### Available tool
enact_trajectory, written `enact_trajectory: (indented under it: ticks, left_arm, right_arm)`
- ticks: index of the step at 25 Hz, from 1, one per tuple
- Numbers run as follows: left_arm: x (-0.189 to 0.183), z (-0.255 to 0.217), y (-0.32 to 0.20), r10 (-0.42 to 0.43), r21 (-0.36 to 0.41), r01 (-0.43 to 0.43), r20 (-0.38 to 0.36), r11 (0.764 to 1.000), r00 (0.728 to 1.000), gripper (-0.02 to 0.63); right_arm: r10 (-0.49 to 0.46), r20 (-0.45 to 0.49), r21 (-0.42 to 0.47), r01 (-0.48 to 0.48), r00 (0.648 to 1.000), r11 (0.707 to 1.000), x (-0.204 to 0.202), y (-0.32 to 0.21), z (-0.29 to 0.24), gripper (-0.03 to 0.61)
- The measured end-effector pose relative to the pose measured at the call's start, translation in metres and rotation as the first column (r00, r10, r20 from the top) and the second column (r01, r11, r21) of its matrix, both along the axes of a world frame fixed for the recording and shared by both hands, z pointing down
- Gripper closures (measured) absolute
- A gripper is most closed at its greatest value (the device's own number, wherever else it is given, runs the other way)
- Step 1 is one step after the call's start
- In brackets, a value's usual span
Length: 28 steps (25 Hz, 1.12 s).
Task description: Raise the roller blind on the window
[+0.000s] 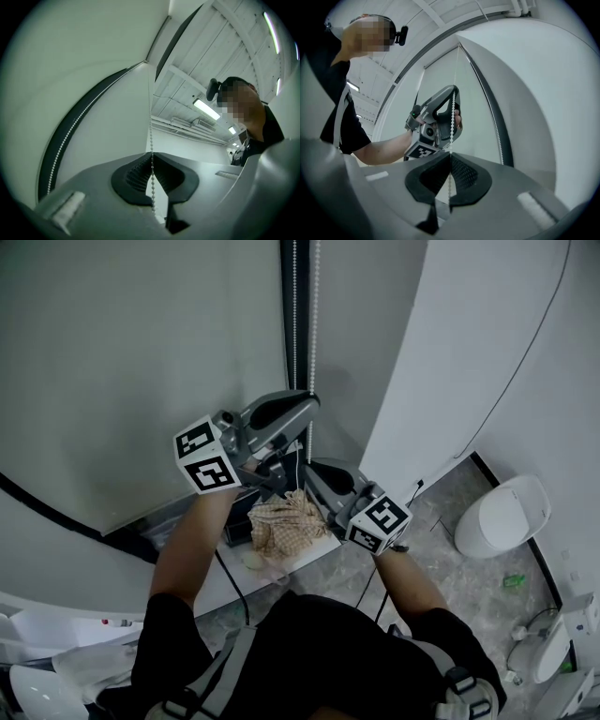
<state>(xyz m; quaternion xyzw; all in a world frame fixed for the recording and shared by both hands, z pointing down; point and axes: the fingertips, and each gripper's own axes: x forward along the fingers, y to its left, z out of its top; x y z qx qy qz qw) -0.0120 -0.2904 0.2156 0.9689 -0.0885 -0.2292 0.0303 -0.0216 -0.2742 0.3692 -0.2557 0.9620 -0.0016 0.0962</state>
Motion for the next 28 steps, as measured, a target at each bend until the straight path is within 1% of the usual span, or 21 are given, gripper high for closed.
enact_trajectory:
  ticks: [2, 5, 9, 13, 14, 16, 18, 20, 21, 24, 28]
  left_arm:
    - [-0.001, 0.003, 0.000, -0.036, 0.023, 0.036, 0.007, 0.999, 0.999, 0.603]
    - [0.000, 0.024, -0.005, -0.065, 0.011, 0.064, 0.035, 0.998, 0.997, 0.603]
    - [0.002, 0.077, -0.007, -0.099, -0.032, 0.103, 0.109, 0.994, 0.989, 0.603]
    - [0.004, 0.143, -0.002, -0.135, -0.079, 0.151, 0.178, 0.985, 0.975, 0.603]
    - [0.003, 0.157, -0.001, -0.142, -0.092, 0.161, 0.189, 0.983, 0.972, 0.603]
    - [0.000, 0.175, -0.001, -0.150, -0.120, 0.177, 0.200, 0.977, 0.968, 0.605]
    - [-0.005, 0.178, -0.003, -0.165, -0.128, 0.194, 0.208, 0.973, 0.964, 0.607]
    - [-0.010, 0.177, -0.006, -0.176, -0.122, 0.206, 0.218, 0.971, 0.960, 0.609]
    - [-0.011, 0.177, -0.007, -0.176, -0.123, 0.205, 0.216, 0.971, 0.960, 0.609]
    - [-0.012, 0.177, -0.006, -0.174, -0.143, 0.206, 0.208, 0.968, 0.963, 0.609]
    - [-0.009, 0.175, -0.001, -0.169, -0.143, 0.200, 0.201, 0.969, 0.965, 0.609]
  right_arm:
    - [0.004, -0.011, 0.006, -0.004, 1.000, 1.000, 0.001, 0.001, 0.003, 0.571]
    - [0.000, -0.065, -0.022, -0.001, 0.998, 1.000, 0.001, 0.000, 0.026, 0.571]
    - [-0.007, -0.161, -0.109, -0.011, 0.987, 0.994, -0.001, 0.004, 0.080, 0.571]
    - [-0.024, -0.262, -0.213, -0.034, 0.965, 0.976, 0.004, 0.011, 0.146, 0.571]
    - [-0.036, -0.280, -0.234, -0.032, 0.959, 0.972, 0.004, 0.014, 0.159, 0.571]
    - [-0.068, -0.280, -0.259, -0.007, 0.958, 0.966, 0.002, 0.019, 0.169, 0.569]
    - [-0.097, -0.258, -0.246, 0.032, 0.961, 0.969, 0.000, 0.023, 0.158, 0.561]
    - [-0.099, -0.238, -0.192, 0.053, 0.966, 0.980, 0.000, 0.023, 0.133, 0.437]
    - [-0.089, -0.219, -0.159, 0.055, 0.972, 0.986, 0.002, 0.021, 0.117, 0.417]
    - [-0.041, -0.131, -0.056, 0.034, 0.991, 0.998, 0.011, 0.011, 0.056, 0.417]
    - [-0.009, -0.032, 0.066, 0.011, 0.999, 0.998, 0.014, -0.001, -0.022, 0.420]
